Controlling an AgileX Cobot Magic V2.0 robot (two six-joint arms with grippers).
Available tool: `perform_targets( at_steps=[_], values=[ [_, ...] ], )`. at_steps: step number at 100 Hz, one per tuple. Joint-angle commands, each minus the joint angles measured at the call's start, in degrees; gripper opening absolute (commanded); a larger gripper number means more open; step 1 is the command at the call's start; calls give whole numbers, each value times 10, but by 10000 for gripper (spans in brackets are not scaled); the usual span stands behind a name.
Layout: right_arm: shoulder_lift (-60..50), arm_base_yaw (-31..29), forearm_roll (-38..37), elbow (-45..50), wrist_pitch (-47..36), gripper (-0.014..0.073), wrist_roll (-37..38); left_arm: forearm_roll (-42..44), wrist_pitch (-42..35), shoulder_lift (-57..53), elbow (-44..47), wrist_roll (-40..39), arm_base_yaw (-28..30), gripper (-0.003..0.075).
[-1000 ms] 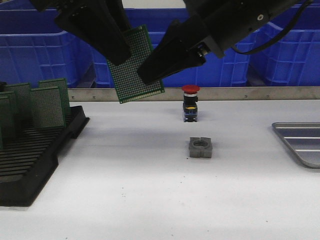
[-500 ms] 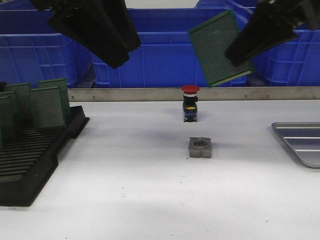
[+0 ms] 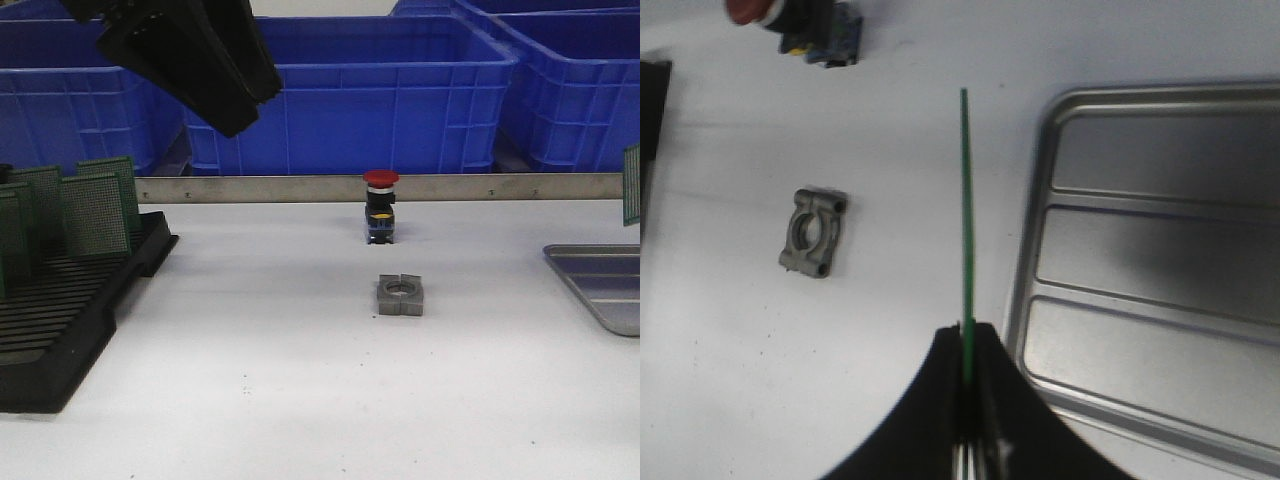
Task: Place circuit board on tray
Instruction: 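Lower the board onto the silver tray and open the right gripper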
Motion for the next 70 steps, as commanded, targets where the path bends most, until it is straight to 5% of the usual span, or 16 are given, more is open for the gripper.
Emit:
perform_targets(
  at_steps=[1,55,70],
  values=[
    [4,-10,48,-16,12,-67,7,-33,29,-29,-19,-4,-5,503],
    [118,-10,75,-16,13,-60,7,-33,29,-29,-19,-4,-5,492],
    [118,-10,79,-16,12,73,7,-33,29,-29,-19,-4,-5,492]
  ],
)
